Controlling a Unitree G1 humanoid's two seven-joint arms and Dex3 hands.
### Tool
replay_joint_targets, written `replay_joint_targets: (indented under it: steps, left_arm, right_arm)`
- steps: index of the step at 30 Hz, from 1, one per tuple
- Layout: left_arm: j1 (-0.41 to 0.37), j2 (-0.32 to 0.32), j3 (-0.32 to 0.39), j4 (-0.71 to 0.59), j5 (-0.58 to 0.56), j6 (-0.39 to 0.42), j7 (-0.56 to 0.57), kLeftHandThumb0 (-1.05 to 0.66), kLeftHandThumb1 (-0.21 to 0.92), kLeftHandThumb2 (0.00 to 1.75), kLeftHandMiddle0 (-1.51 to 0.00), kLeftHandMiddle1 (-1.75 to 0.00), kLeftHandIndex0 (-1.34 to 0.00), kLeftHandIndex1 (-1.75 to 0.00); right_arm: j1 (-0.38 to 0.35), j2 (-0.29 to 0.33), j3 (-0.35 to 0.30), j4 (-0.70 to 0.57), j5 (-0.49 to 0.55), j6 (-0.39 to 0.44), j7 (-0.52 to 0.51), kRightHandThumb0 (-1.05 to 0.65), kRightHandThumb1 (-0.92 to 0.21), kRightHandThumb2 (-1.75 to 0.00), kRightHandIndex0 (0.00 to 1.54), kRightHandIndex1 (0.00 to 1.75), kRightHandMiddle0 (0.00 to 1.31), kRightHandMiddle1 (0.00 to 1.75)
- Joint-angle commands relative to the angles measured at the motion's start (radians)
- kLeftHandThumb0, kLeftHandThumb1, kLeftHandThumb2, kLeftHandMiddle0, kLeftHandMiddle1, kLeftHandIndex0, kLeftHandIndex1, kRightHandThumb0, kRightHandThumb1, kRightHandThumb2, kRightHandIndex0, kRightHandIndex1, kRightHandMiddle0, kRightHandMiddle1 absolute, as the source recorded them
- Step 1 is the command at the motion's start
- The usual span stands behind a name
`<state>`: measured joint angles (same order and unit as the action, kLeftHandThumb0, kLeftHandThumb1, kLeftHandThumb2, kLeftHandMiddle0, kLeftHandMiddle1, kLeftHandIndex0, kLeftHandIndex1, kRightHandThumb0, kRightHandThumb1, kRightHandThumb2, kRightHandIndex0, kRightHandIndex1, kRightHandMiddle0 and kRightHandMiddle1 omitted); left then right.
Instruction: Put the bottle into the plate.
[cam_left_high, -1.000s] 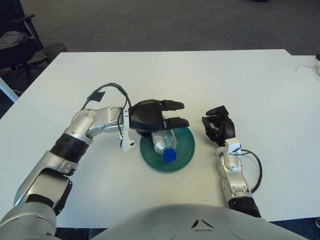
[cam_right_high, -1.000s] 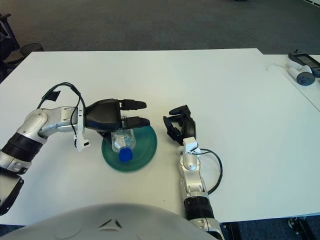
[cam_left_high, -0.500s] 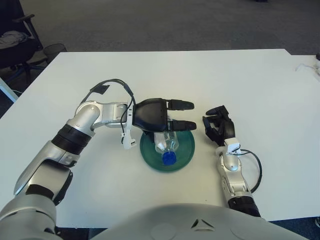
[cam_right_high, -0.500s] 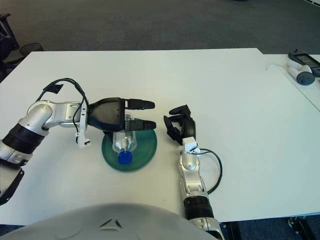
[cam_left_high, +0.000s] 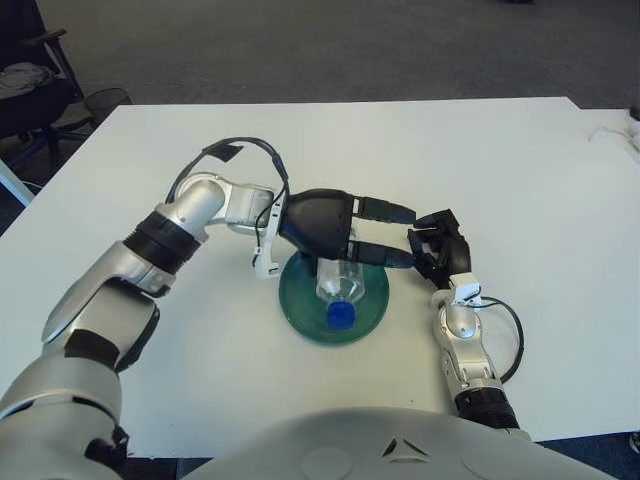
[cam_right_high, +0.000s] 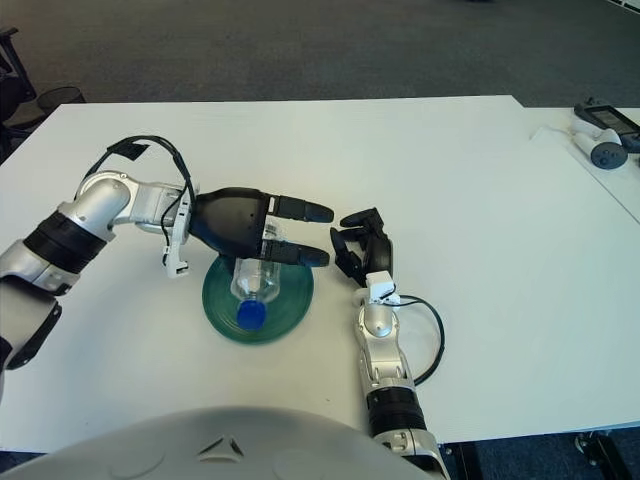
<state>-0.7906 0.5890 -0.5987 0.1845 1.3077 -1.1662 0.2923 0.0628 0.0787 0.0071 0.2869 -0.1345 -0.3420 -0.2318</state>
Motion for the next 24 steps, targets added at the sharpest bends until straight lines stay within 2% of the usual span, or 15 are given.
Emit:
replay_joint_targets:
  steps: [1, 8, 12, 16, 24]
  left_arm:
    - [-0.026, 0.022, -0.037, 0.025, 0.047, 0.015, 0.026, -1.00, 0.92, 0.56, 0.00, 0.00, 0.00, 0.00]
    - [-0.055, 0.043, -0.081, 0.027, 0.077, 0.033, -0.003, -0.95, 0.92, 0.49, 0.00, 0.00, 0.00, 0.00]
    - [-0.115, 0.034, -0.098, 0.068, 0.042, 0.014, -0.085, -0.94, 0.92, 0.46, 0.00, 0.00, 0.00, 0.00]
    - [-0.176, 0.032, -0.085, 0.059, -0.098, -0.022, -0.251, -0.92, 0.92, 0.41, 0.00, 0.00, 0.00, 0.00]
    - [-0.182, 0.043, -0.111, 0.027, -0.253, 0.007, -0.547, -0.90, 0.92, 0.36, 0.00, 0.00, 0.00, 0.00]
  right_arm:
    - [0.093, -0.004, 0.007, 0.083, -0.042, 0.075, -0.036, -0.01, -0.91, -0.37, 0.35, 1.34, 0.37, 1.63]
    - [0.100, -0.003, 0.016, 0.063, -0.055, 0.095, -0.040, -0.01, -0.92, -0.36, 0.35, 1.37, 0.34, 1.63]
    - [0.113, 0.006, 0.016, 0.034, -0.042, 0.102, -0.038, 0.00, -0.92, -0.36, 0.35, 1.39, 0.34, 1.62]
    - [0.122, 0.009, 0.018, 0.010, -0.045, 0.114, -0.040, -0.01, -0.92, -0.36, 0.35, 1.39, 0.33, 1.61]
    - [0.142, 0.009, 0.023, -0.034, -0.051, 0.146, -0.034, -0.01, -0.92, -0.37, 0.35, 1.41, 0.30, 1.62]
